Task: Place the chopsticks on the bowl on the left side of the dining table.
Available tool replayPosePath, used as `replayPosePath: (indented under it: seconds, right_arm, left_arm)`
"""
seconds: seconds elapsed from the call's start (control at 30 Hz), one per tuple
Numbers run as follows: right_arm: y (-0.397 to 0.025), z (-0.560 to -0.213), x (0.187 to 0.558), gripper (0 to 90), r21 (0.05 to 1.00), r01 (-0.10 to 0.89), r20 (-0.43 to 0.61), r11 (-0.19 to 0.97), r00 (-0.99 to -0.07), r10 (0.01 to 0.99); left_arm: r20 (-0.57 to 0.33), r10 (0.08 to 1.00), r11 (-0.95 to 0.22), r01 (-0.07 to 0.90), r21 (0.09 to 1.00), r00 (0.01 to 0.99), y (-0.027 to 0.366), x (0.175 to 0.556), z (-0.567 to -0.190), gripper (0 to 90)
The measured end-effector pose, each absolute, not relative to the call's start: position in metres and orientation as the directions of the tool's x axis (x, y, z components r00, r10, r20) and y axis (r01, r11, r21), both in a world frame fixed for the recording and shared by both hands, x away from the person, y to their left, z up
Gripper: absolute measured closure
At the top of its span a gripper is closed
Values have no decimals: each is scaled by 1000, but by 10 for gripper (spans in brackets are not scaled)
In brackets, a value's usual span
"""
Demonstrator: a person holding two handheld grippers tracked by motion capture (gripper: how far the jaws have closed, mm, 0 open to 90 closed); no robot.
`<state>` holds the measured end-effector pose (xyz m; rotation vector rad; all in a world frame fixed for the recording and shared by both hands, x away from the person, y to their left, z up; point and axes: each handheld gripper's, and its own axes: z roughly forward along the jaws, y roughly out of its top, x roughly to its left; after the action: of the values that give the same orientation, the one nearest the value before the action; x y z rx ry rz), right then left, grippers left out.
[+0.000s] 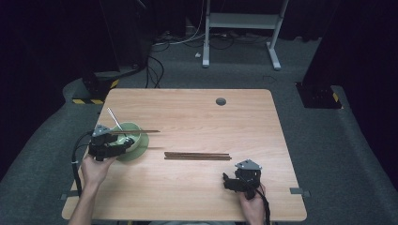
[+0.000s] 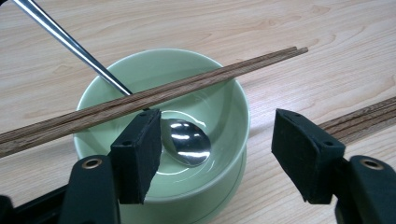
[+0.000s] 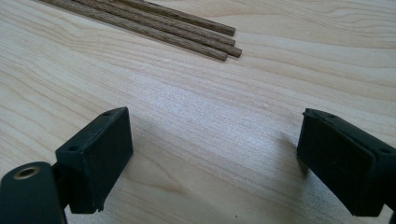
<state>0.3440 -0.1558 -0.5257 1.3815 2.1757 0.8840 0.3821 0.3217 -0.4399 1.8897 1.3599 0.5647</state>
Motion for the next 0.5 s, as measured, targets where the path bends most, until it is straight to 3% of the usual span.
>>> replayPosePath:
  seconds: [0.5]
  right_arm:
    - [-156, -526, 344, 100, 702, 643, -9, 306, -421, 907]
  left_arm:
    - [-74, 925, -180, 601, 779, 373, 308, 385, -437, 335]
